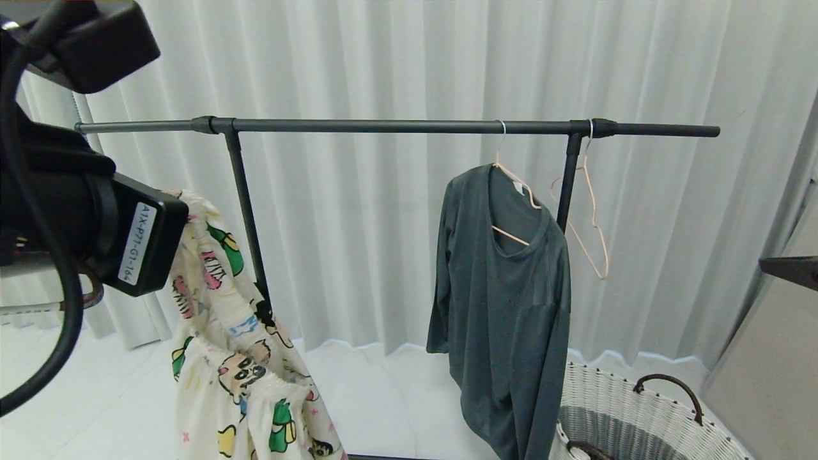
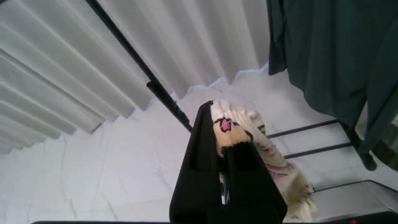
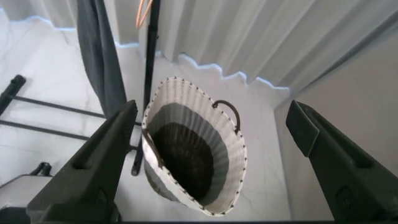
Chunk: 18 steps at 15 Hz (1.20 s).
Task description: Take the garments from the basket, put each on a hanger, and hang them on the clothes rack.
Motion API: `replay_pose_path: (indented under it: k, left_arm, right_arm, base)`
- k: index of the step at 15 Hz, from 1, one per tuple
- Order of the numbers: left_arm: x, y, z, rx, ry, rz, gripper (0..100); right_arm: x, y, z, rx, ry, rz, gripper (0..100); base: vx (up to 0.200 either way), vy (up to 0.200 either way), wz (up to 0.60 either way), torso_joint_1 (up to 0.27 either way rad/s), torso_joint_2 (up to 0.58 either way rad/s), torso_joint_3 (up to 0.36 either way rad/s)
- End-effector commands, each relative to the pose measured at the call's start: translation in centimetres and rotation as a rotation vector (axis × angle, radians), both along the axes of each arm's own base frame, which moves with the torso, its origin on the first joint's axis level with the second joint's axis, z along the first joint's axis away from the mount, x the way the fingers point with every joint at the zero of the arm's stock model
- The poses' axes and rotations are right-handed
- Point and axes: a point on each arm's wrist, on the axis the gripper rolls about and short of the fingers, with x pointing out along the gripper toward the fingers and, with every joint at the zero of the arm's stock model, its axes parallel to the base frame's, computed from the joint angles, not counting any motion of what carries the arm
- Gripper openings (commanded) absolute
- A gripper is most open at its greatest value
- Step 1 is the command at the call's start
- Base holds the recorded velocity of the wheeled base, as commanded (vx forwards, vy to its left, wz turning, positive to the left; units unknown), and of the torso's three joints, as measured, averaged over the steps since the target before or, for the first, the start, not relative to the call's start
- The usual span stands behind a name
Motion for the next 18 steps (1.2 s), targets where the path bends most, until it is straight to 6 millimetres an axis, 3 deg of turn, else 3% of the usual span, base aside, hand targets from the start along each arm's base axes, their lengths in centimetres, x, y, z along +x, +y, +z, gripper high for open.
replay_pose_path:
  k: [1, 5, 8, 18]
  left_arm:
    - [0.1, -0.1, -0.2, 0.006, 0.006, 0.0, 0]
    - [0.2, -0.2, -0.4, 0.014, 0.014, 0.0, 0]
    - [0.2, -0.2, -0.7, 0.02, 0.021, 0.002, 0]
    - [0.2, -0.3, -0.7, 0.017, 0.024, 0.0, 0]
  right_arm:
    - [0.6, 0.2, -0.3, -0.004, 0.018, 0.0, 100]
    - [1.1, 0.3, -0.6, 0.008, 0.038, -0.012, 100]
    - [1.5, 0.4, -0.8, 0.006, 0.051, -0.015, 100]
    - [5.0, 1.3, -2.1, 0.043, 0.088, -0.05, 100]
  base:
    - [0.0, 0.0, 0.0, 0.364, -0.47, -0.246]
    - [0.0, 0.0, 0.0, 0.272, -0.47, -0.243]
    - [0.0, 0.0, 0.0, 0.08, -0.13, -0.072]
    - [0.2, 0.0, 0.0, 0.01, -0.01, -0.003]
